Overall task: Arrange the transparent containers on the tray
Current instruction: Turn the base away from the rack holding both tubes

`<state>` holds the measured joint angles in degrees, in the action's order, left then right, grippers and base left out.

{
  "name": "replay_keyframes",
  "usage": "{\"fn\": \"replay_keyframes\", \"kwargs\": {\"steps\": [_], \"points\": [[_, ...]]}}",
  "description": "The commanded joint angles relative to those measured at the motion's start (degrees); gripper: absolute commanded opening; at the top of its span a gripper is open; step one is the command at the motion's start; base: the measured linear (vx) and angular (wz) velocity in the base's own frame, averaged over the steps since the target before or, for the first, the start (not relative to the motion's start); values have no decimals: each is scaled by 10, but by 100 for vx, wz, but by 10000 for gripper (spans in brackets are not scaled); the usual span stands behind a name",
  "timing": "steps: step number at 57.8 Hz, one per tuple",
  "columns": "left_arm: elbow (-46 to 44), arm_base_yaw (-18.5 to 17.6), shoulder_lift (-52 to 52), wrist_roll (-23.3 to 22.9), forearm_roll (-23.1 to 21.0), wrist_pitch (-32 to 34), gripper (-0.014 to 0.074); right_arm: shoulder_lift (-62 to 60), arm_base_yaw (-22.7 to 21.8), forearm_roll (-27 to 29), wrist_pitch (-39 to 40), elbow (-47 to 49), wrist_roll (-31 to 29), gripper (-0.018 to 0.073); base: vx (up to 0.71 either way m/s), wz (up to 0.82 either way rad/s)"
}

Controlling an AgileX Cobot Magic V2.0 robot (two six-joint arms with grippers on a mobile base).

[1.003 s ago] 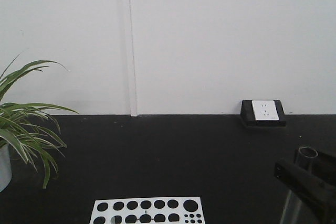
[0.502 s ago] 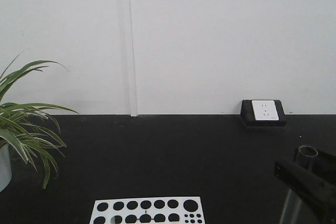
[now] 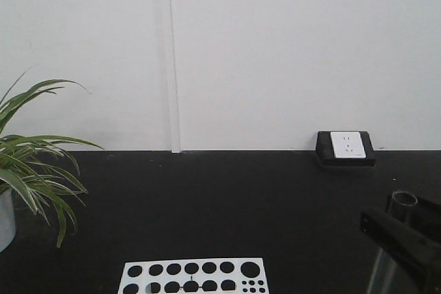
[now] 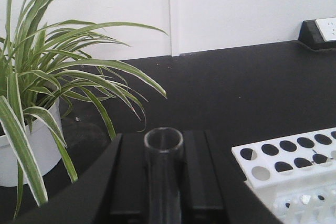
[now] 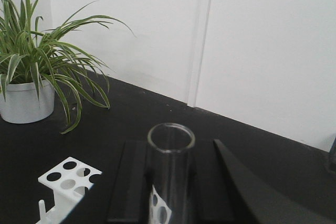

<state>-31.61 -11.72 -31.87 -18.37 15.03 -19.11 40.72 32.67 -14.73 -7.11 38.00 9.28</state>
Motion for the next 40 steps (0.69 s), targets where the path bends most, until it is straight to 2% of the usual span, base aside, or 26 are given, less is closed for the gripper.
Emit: {"fn": "replay_keyframes", "kwargs": {"steps": [1, 21, 40], "points": [[-16, -3, 0, 0, -1, 45, -3, -3, -1, -5, 51, 17, -2, -11, 0, 1], [-16, -3, 0, 0, -1, 45, -3, -3, -1, -5, 51, 17, -2, -11, -4, 2], [-16, -3, 0, 0, -1, 45, -3, -3, -1, -5, 51, 17, -2, -11, -19, 0]]}}
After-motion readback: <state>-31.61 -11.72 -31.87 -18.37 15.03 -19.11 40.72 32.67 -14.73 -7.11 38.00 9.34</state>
